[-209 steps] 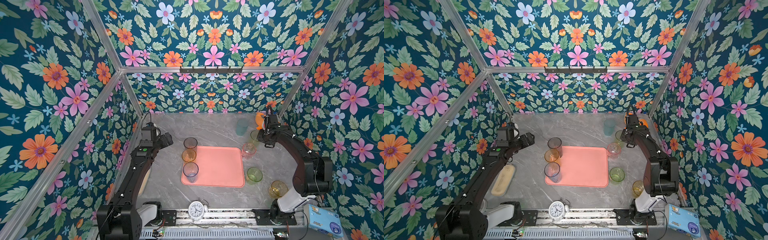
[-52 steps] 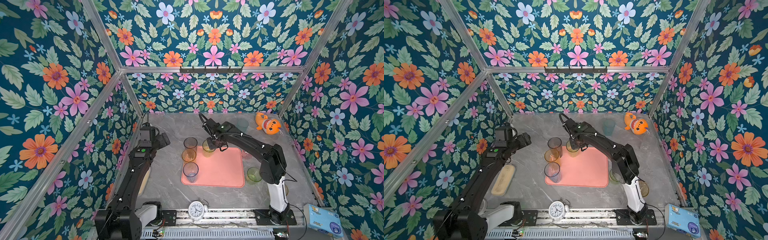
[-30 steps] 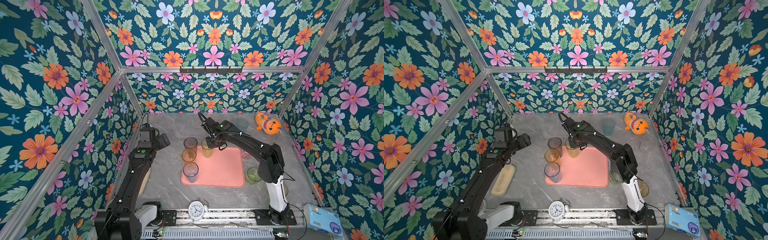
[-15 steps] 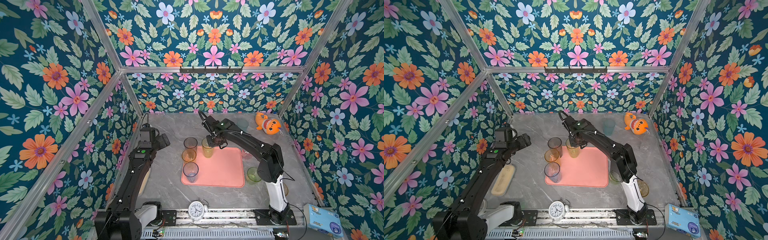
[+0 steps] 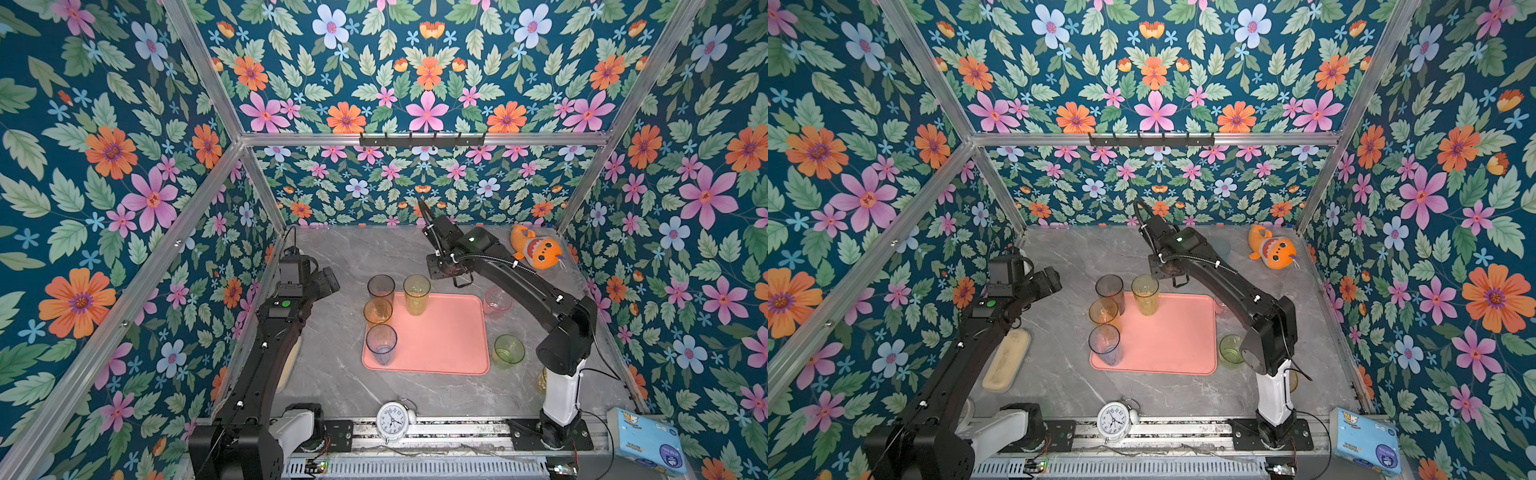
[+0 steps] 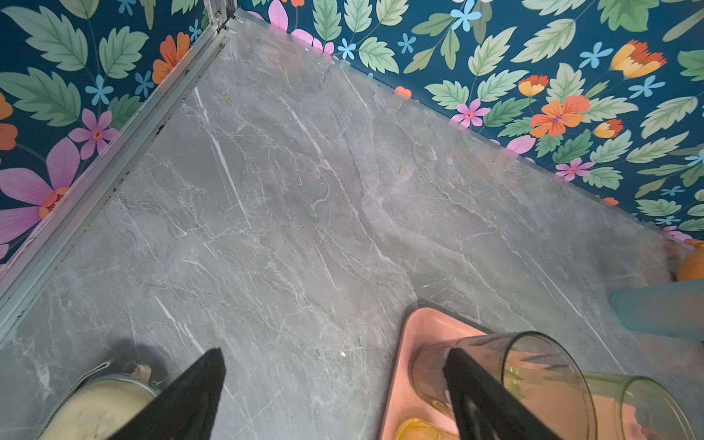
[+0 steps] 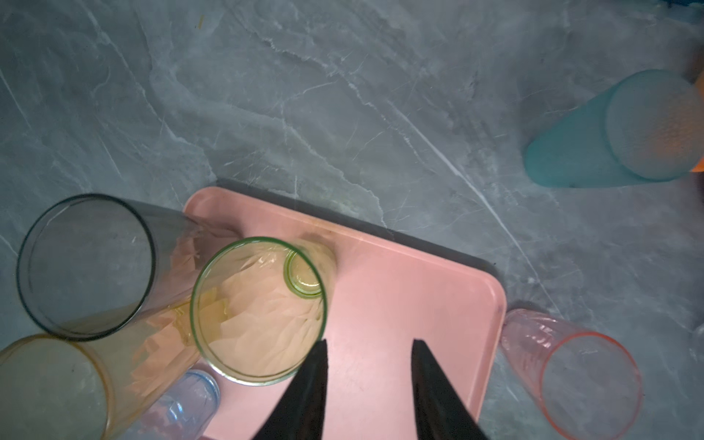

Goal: Place the glasses into the tray
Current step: Place the glass on the tray, then pick up the glass from the top-right of the table.

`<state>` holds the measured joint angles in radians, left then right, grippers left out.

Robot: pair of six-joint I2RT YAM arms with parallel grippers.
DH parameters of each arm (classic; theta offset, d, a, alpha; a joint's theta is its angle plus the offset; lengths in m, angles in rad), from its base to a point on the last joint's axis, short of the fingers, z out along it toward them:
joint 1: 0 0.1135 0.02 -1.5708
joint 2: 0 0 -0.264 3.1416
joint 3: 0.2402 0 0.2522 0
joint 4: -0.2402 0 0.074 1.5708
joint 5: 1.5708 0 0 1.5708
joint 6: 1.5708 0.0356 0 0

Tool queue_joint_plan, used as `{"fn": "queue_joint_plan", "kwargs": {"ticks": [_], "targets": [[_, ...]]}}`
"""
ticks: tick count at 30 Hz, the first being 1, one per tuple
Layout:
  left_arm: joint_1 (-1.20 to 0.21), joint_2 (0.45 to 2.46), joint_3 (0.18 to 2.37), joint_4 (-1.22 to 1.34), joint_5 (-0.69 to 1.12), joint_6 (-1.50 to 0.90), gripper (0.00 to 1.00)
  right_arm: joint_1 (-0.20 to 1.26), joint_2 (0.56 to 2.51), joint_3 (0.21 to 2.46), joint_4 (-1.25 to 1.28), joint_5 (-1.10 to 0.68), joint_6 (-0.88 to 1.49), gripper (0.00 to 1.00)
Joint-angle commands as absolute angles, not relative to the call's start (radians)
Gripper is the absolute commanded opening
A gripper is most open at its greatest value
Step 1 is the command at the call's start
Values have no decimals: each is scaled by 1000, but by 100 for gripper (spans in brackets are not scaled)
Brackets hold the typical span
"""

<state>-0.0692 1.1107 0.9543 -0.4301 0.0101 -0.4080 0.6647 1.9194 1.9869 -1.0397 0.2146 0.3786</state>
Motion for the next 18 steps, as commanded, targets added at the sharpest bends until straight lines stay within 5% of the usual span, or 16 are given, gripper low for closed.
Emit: {"fn": "queue_joint_plan", "kwargs": {"ticks": [1, 18], "targets": [[-68, 1102, 962, -453, -3, -399, 93, 622, 1883, 1996, -1032, 239, 352, 42], [-67, 1127, 1001, -413, 53, -416, 95, 243, 1801, 1870, -818, 98, 338, 48]]}}
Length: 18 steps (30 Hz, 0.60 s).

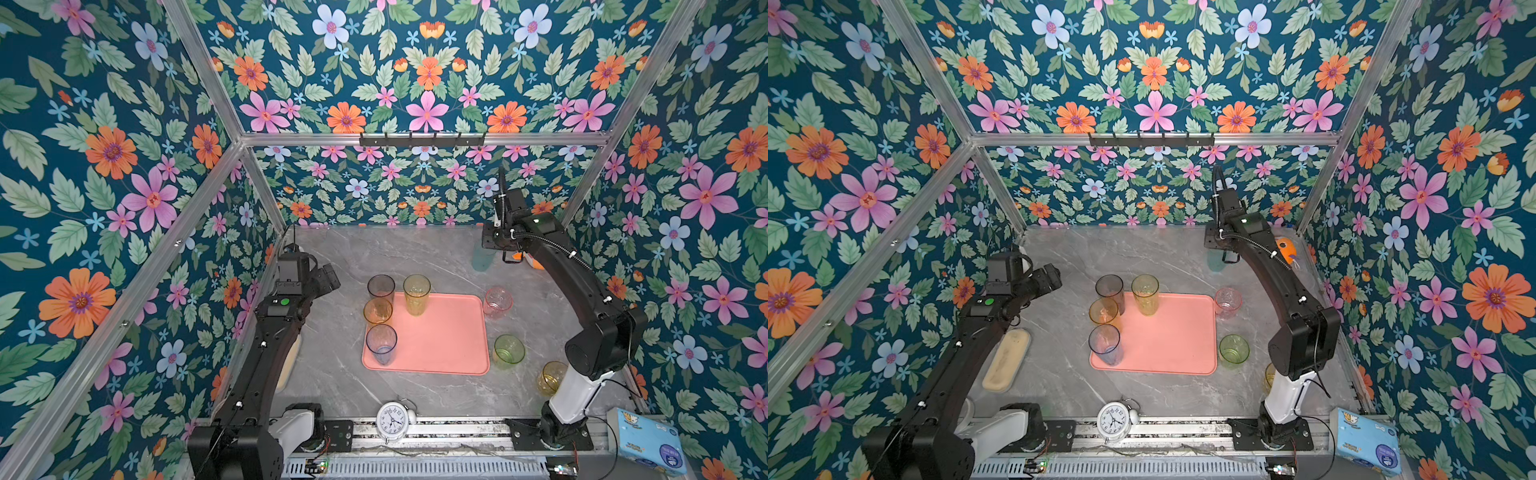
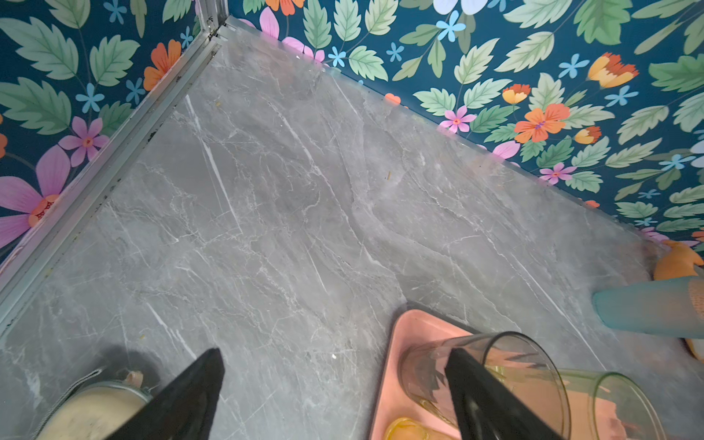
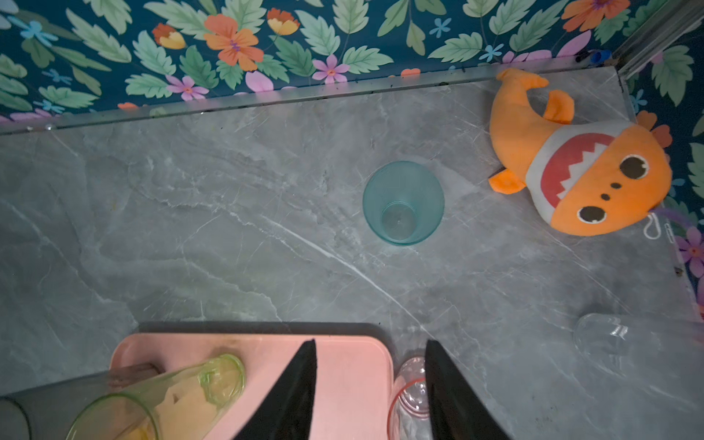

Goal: Place the glasses into the tray
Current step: Pick up the glass from the top-right of the table.

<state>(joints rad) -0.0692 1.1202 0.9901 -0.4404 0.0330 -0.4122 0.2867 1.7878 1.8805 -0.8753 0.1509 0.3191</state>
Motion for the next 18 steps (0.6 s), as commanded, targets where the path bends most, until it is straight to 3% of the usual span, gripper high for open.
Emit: {"fn": "queue_joint_plan", "kwargs": {"ticks": [1, 11, 18], "targets": [[-67, 1129, 1002, -412, 55, -417, 95, 223, 1811, 1866, -808, 83, 345, 48], [-66, 1165, 992, -417, -8, -423, 99, 87, 1962, 1884, -753, -10, 374, 48], [-58, 1204, 1005, -427, -35, -435, 100, 77, 2081, 1966, -782, -23, 370, 48]]}}
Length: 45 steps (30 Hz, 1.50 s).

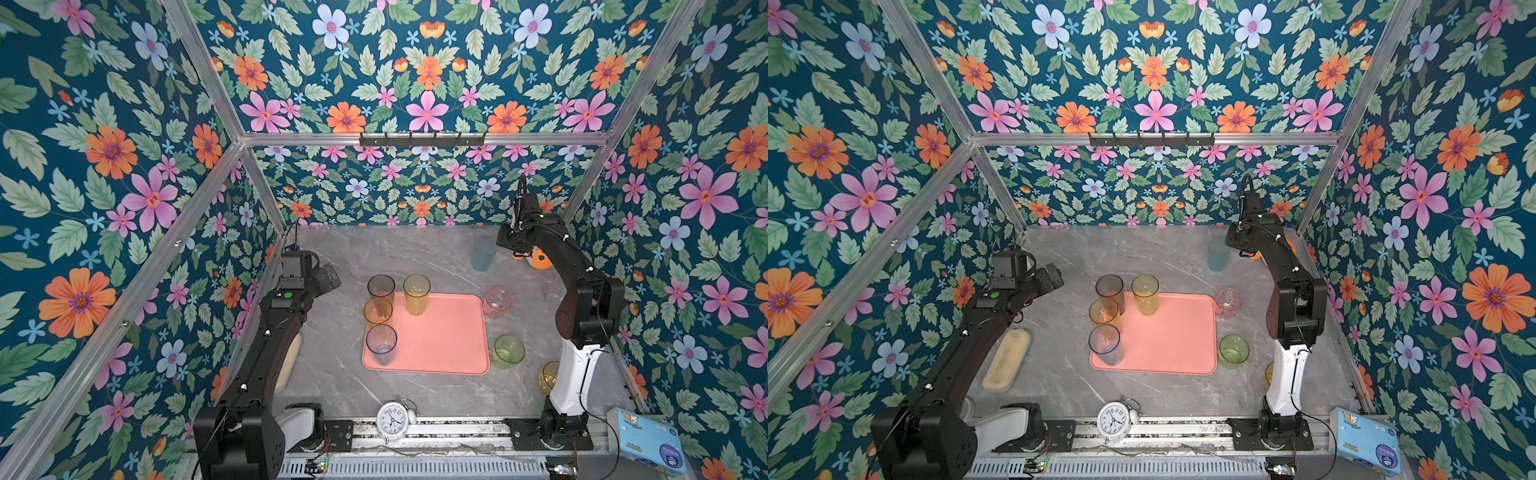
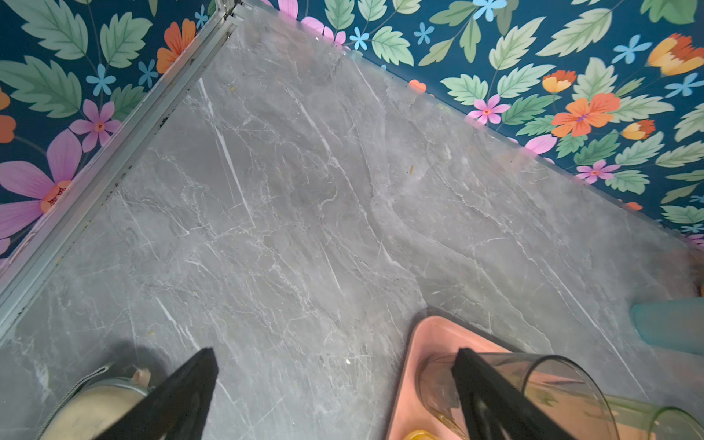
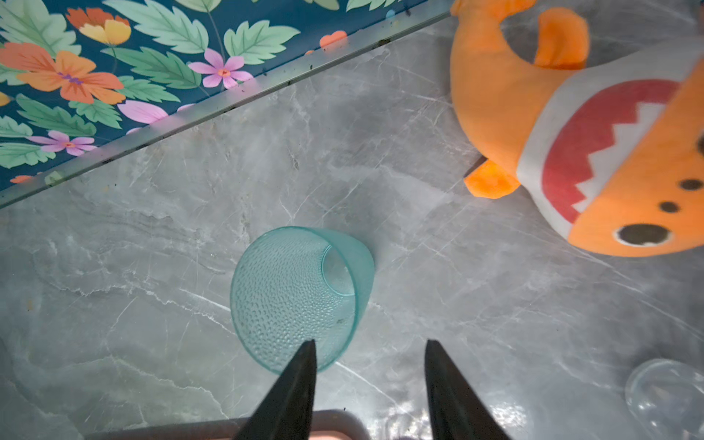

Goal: Place the glasses into the tray
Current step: Pick up the glass from the top-right of the table.

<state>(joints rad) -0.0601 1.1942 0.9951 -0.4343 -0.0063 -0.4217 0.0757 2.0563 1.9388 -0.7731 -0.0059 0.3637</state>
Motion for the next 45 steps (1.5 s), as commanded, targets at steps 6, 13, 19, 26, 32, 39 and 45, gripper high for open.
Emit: {"fn": "queue_joint_plan", "kwargs": {"ticks": [6, 13, 19, 26, 32, 39, 45], "targets": [[-55, 1210, 1008, -432, -52, -452, 100, 75, 2140, 2033, -810, -31, 367, 47], [-52, 1213, 1009, -434, -45, -454, 100, 73, 2174, 2059, -824, -30, 364, 45], [-52, 1218, 1012, -433, -29, -453, 100, 72, 2192, 2060, -829, -31, 364, 44], [-52, 1215, 1005, -431, -11, -447, 100, 72, 2206, 2053, -833, -32, 364, 40], [-52, 1209, 1000, -430, -3, -446, 100, 72, 2218, 2060, -838, -41, 367, 30], [-52, 1201, 1000, -433, 0, -446, 99, 73, 2230, 2068, -844, -40, 361, 22], [-51, 1190, 992, -434, -3, -447, 99, 73, 2232, 2070, -845, -40, 359, 18]]}}
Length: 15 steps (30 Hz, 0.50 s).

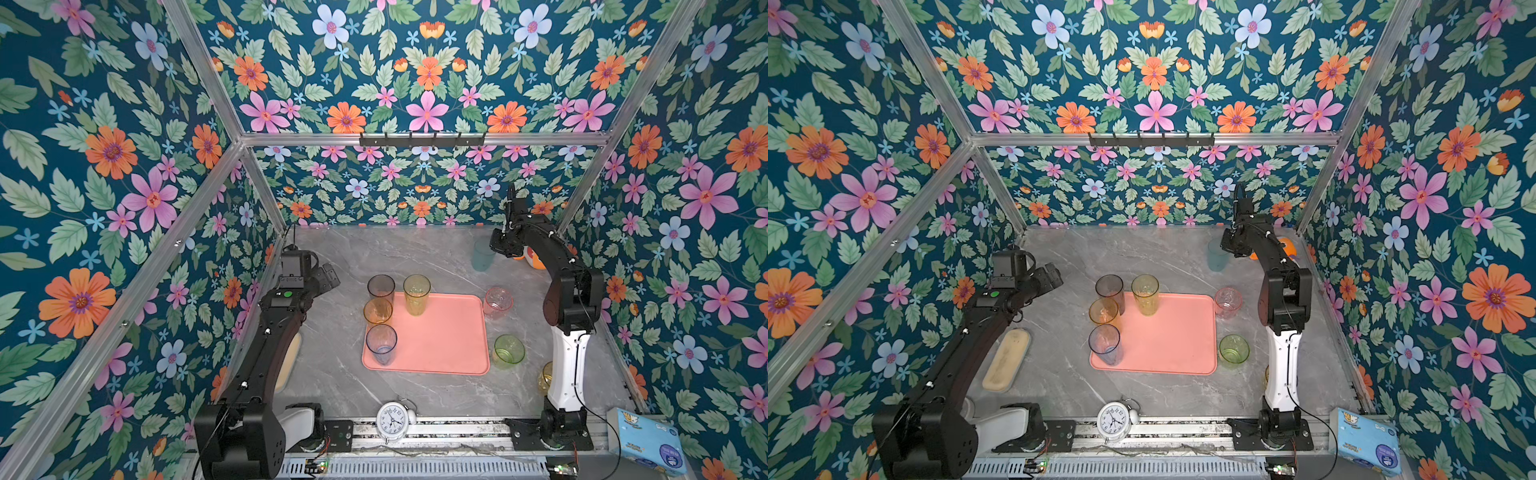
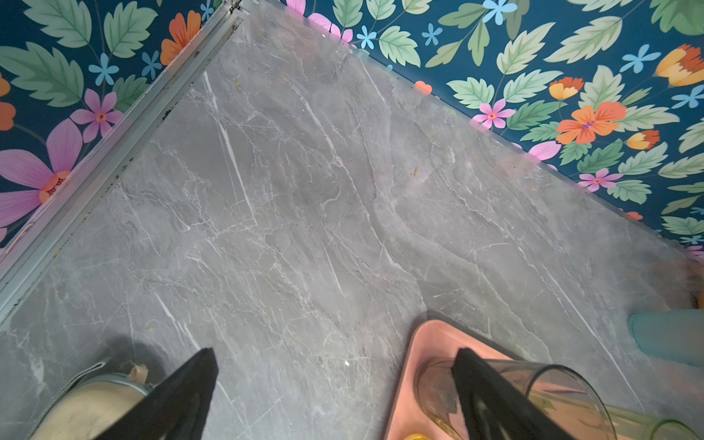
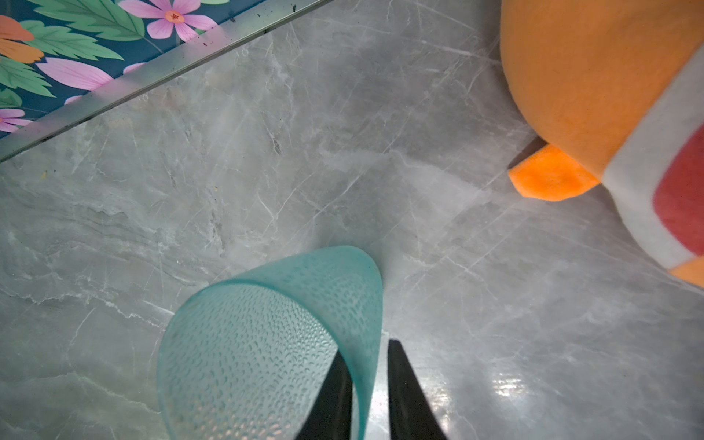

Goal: Place the glasses into the tray
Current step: Pick up the glass from the top-right of the table.

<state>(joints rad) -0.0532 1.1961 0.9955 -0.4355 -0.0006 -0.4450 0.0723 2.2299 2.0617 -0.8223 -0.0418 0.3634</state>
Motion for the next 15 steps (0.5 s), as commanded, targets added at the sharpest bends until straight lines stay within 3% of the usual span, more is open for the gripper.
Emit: {"fn": "queue_joint_plan", "kwargs": {"ticks": [1, 15], "targets": [[-52, 1189, 992, -434, -5, -446, 99, 73, 2232, 2070, -845, -40, 359, 18], [-51, 1190, 983, -433, 2, -442, 99, 73, 2242, 2092, -872, -25, 349, 8]]}}
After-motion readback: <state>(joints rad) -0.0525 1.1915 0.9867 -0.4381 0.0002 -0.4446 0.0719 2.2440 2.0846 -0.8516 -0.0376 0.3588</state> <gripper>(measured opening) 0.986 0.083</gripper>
